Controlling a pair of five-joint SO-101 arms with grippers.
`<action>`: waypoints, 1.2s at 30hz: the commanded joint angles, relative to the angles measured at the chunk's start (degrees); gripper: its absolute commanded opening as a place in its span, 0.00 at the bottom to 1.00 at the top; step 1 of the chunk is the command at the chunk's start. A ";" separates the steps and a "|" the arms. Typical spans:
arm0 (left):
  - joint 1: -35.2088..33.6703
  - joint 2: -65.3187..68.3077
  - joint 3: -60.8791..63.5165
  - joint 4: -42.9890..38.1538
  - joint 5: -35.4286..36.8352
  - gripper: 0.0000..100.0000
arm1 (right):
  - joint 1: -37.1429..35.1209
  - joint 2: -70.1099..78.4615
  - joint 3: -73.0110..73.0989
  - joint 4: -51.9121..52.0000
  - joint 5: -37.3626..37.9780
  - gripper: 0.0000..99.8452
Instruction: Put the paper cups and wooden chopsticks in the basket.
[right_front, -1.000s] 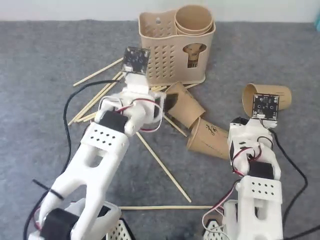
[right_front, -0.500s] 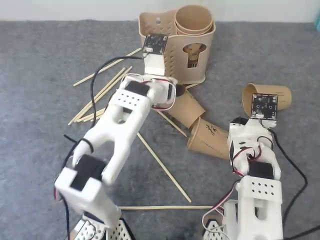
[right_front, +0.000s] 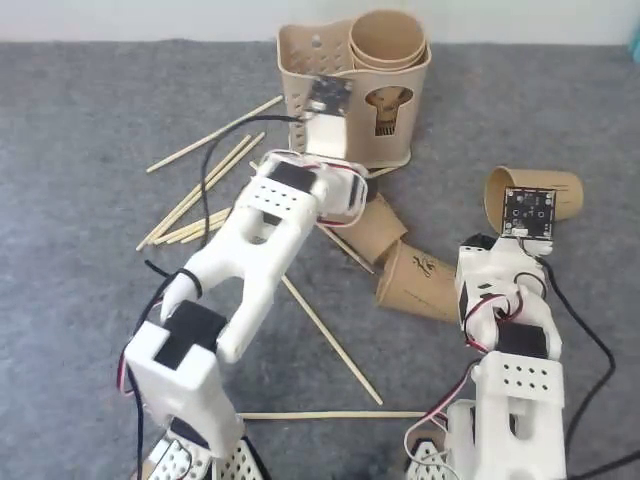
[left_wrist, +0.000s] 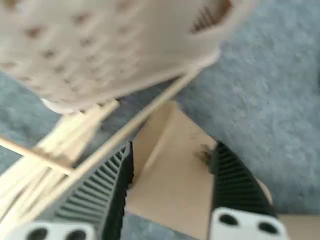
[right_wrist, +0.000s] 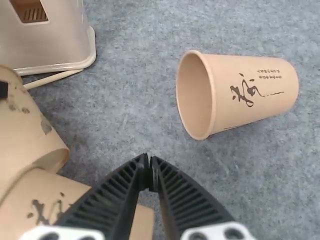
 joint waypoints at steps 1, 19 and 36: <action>5.71 -0.79 -2.15 5.80 -0.09 0.13 | 0.13 0.40 -1.05 -1.27 0.88 0.01; 8.00 -10.02 -1.98 18.11 0.00 0.01 | 0.13 0.75 -0.97 -2.59 0.88 0.01; 6.51 -16.70 -4.62 29.36 -7.38 0.01 | 0.13 0.75 -0.97 -2.59 0.88 0.01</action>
